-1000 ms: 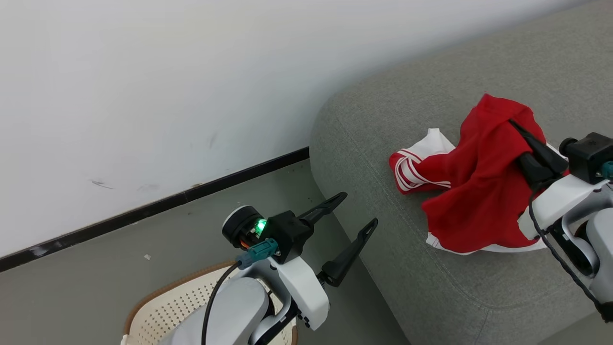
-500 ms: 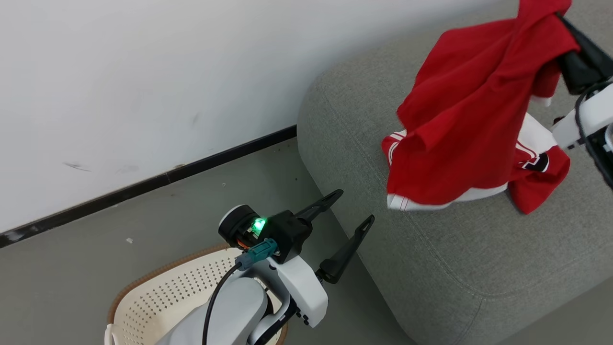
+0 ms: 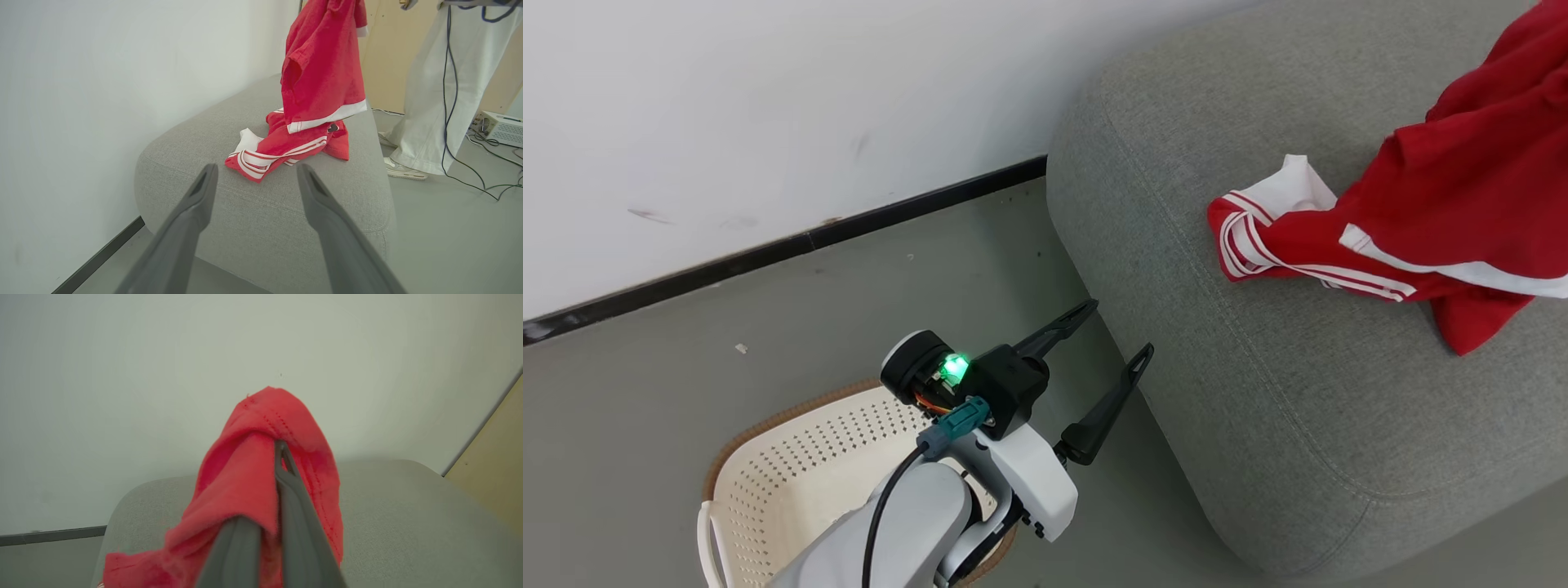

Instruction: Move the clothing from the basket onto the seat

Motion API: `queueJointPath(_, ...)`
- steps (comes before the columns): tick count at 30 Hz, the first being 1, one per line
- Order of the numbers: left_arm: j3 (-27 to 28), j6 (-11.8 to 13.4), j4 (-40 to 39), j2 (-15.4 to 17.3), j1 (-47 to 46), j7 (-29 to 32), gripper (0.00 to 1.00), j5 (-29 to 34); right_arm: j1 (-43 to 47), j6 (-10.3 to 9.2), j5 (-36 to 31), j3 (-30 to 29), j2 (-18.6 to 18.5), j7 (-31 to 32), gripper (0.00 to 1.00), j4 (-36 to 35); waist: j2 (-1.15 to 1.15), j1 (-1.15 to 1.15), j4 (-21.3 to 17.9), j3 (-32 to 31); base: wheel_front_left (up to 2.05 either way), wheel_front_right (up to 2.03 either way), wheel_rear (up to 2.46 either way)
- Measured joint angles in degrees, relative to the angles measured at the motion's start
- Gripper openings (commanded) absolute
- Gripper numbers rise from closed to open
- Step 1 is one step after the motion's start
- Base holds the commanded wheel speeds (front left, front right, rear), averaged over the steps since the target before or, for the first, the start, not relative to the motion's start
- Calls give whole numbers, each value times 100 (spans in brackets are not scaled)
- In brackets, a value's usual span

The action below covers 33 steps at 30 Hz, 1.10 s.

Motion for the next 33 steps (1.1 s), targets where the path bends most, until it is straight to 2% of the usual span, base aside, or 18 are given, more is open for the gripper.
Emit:
queueJointPath(8,0,100,-192,97,-94,169,100,142,38,0,-14,-68,12,-10,0,653,0,0,161,309,0,0,0)
queueJointPath(16,-5,149,-376,169,-205,301,100,230,63,0,-73,-171,548,-41,0,1282,0,0,358,620,0,0,0)
queueJointPath(21,-12,159,-475,188,-262,344,100,272,62,1,-327,2,871,-88,0,1455,0,0,492,800,0,0,0)
queueJointPath(28,-14,159,-548,191,-388,349,100,300,55,1,-637,167,978,-165,0,1669,0,0,664,1014,0,0,0)
queueJointPath(29,-14,159,-550,190,-417,350,100,300,55,1,-657,175,993,-175,12,1680,0,0,685,1041,0,0,0)
queueJointPath(33,-15,158,-564,183,-462,350,100,300,55,1,-662,171,1061,-221,50,1735,0,0,755,1140,0,0,0)
